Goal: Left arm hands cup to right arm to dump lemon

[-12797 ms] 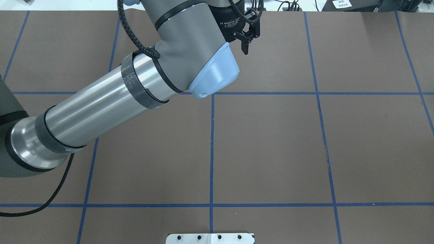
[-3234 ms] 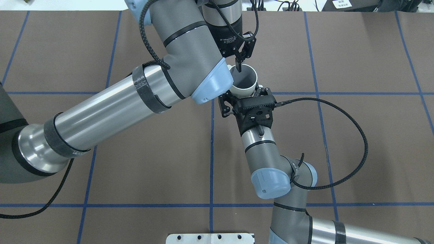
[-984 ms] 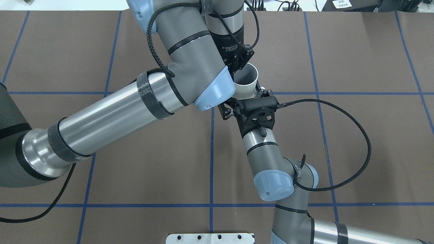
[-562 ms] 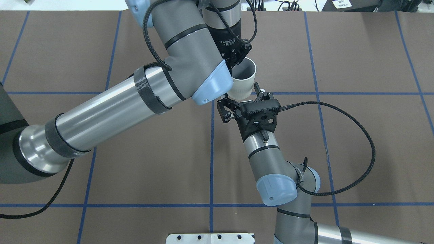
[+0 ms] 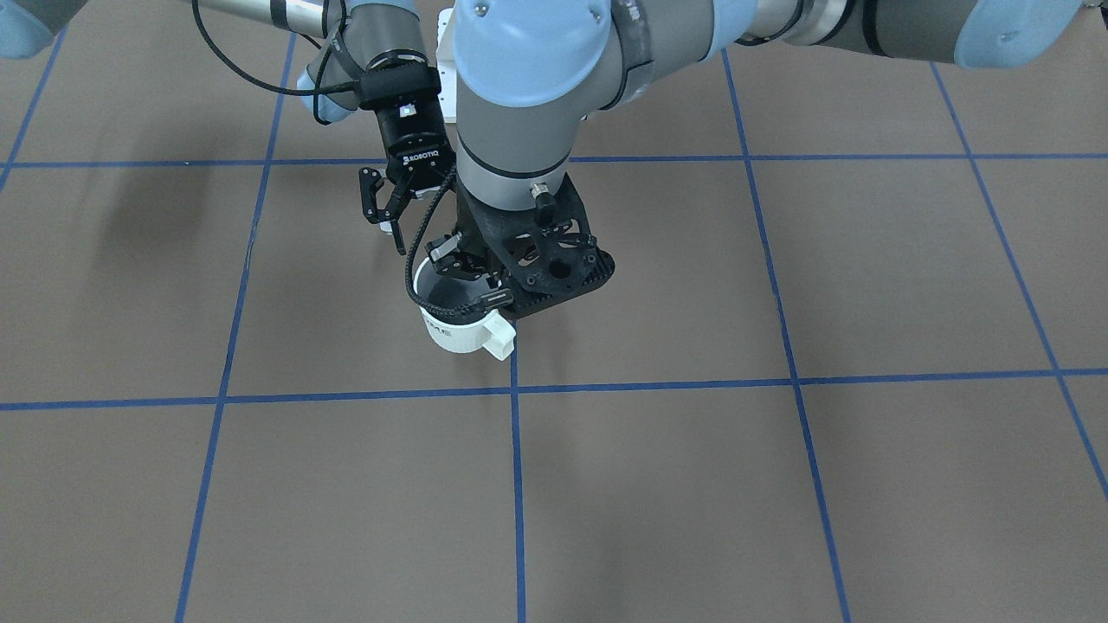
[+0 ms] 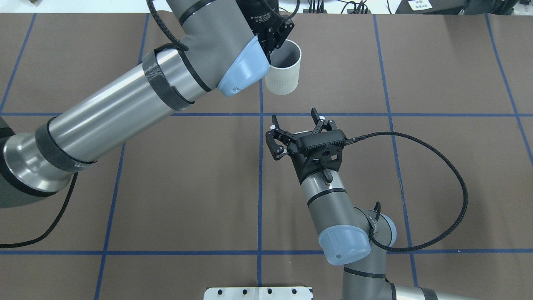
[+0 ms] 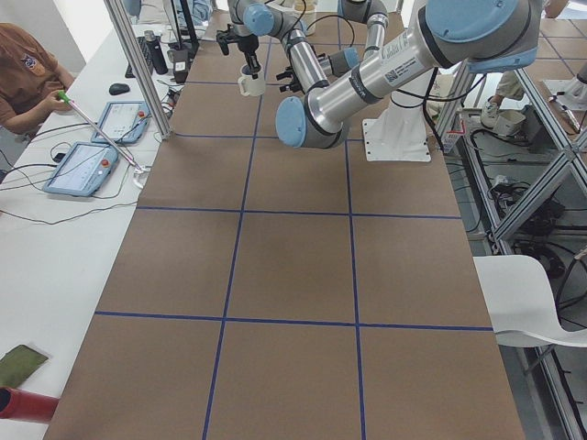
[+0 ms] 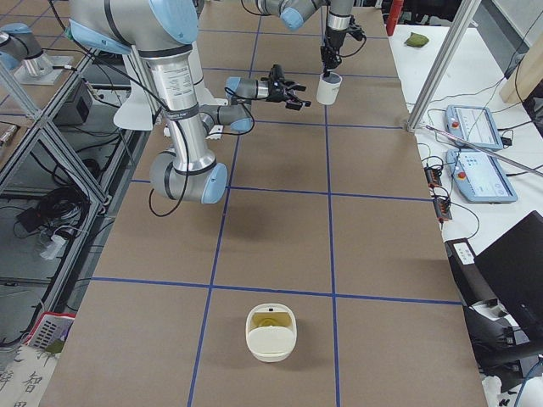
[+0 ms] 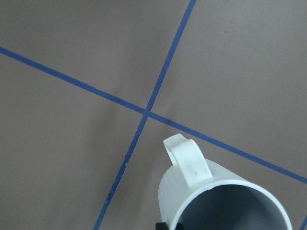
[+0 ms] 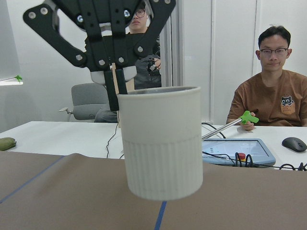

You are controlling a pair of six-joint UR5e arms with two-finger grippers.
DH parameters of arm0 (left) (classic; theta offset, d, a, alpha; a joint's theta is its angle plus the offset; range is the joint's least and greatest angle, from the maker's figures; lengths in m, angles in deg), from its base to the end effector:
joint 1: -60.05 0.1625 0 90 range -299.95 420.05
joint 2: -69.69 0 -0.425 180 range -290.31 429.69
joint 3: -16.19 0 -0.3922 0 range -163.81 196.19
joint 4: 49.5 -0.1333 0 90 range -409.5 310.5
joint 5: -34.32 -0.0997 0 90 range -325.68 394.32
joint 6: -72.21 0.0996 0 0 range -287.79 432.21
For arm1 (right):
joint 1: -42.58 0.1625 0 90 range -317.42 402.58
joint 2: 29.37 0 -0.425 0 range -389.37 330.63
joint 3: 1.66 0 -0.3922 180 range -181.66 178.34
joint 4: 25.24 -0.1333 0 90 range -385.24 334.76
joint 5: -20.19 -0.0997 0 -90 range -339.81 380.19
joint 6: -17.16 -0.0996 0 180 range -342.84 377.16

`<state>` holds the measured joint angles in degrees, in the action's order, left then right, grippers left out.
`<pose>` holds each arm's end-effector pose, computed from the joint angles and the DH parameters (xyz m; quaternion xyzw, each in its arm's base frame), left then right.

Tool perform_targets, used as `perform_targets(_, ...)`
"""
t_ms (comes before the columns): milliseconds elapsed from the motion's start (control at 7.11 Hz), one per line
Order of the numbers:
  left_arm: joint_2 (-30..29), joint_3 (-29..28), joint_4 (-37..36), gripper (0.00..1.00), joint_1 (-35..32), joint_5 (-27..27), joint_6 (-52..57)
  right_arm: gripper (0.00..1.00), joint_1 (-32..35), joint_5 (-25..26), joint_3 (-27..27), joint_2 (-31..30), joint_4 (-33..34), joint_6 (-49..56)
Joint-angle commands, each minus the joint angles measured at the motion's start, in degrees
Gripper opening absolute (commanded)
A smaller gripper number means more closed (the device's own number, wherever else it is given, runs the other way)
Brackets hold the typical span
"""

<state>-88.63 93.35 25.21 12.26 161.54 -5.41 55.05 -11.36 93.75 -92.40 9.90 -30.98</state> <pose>0.4461 -0.6006 -0.0074 -0.0961 0.4320 -0.1662 0.8812 -0.5200 -0.3384 0.2342 0.5893 -0.3743 0.1655 0.6966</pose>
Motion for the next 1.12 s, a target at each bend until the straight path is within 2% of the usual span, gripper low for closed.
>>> perform_targets(0, 2.47, 0.62, 0.25, 0.00, -2.30, -0.05, 5.70, 0.98, -0.43, -0.61, 0.74, -0.07, -0.08, 0.24)
perform_targets(281, 8.78, 5.34, 0.43, 0.00, -4.58, 0.13, 12.90, 0.98, 1.57, -6.12, 0.74, -0.51, 0.18, 0.85)
perform_targets(703, 23.71, 16.76, 0.87, 0.00, -7.57, 0.13, 24.85, 0.98, 8.24, -16.58, 0.66, -3.92, 0.27, 0.85)
perform_targets(984, 34.95, 21.00, 7.86, 0.00, -9.42, 0.65, 29.27, 0.96, 14.65, -27.02, 0.39, -5.17, 0.45, 0.68)
